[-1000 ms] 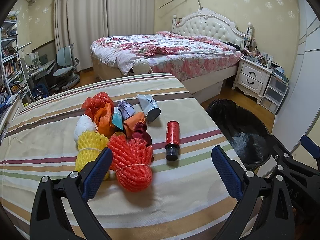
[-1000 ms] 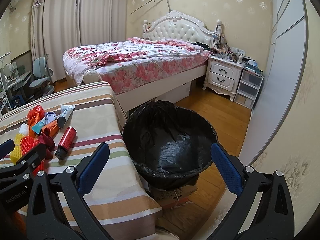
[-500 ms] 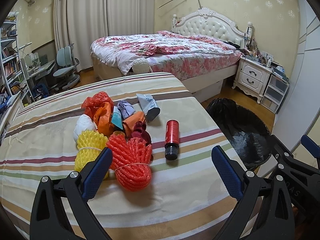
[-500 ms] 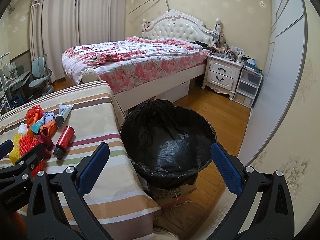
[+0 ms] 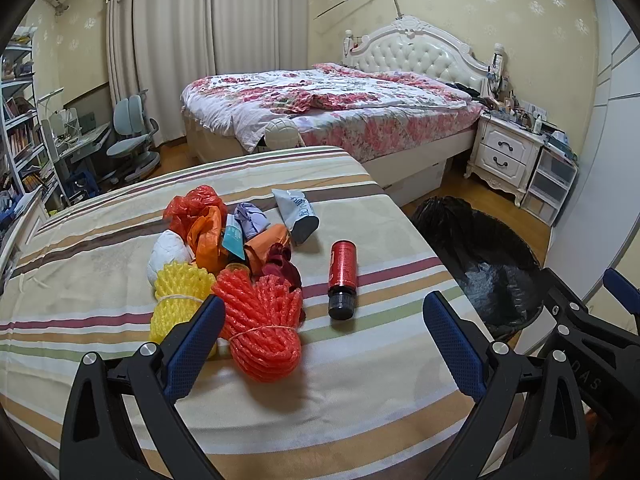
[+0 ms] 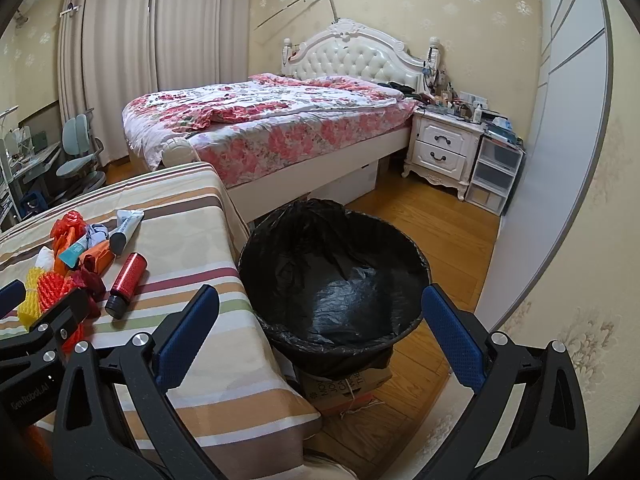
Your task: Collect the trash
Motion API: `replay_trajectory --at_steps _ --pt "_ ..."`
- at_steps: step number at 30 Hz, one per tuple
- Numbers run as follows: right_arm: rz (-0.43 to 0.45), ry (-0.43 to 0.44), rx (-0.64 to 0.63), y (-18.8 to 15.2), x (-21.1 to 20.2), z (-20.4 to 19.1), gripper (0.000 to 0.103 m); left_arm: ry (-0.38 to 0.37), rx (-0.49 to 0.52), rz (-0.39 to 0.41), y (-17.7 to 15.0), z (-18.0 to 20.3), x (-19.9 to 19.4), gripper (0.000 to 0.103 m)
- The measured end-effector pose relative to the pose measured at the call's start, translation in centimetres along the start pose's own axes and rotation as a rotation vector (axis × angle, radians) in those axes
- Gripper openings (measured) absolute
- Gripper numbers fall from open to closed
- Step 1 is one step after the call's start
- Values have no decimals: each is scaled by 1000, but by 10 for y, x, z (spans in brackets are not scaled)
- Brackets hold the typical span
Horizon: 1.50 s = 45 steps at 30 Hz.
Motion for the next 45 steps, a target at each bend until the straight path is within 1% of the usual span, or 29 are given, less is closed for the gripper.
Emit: replay_trajectory --at_steps 12,18,25,28,33,35,37,38,40,43,45 --pt "-1 1 0 0 0 0 99 6 7 0 0 0 0 96" --pt "-12 10 0 -1 1 1 99 12 3 -15 0 -9 2 96" --pt "-31 34 3 -3 2 -4 99 25 -19 -19 0 -32 0 96" --pt "-41 46 1 -3 4 -12 99 44 -25 -17 -1 -46 -1 96" --pt "-60 74 -11 -6 6 -24 98 85 -56 -43 -9 -74 2 96" --pt "-67 87 -21 -8 6 -31 95 104 -68 -53 -13 -86 1 96" --pt "-82 103 -25 -9 8 -35 83 123 -84 -59 -15 -97 1 94" --pt "-90 111 -25 -10 9 -36 82 128 -87 -61 -16 -99 0 92" --pt "-105 126 -27 -12 11 -42 81 133 -97 -64 -17 -106 -1 90" --pt "-106 130 -37 -12 10 -47 81 144 -102 -68 -17 -113 0 85" --pt "-108 133 -41 -12 10 -48 81 145 -105 -76 -18 -114 3 85"
Point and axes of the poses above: each gripper's, at about its wrist camera, not at the fingertips, and x roughly the way its jaws point, z to its right, y to its top, the point moved 2 cm from there along x, roughly the way its jaws point, and after that the axes turned 5 degrees about z, right-handed, at the moved point
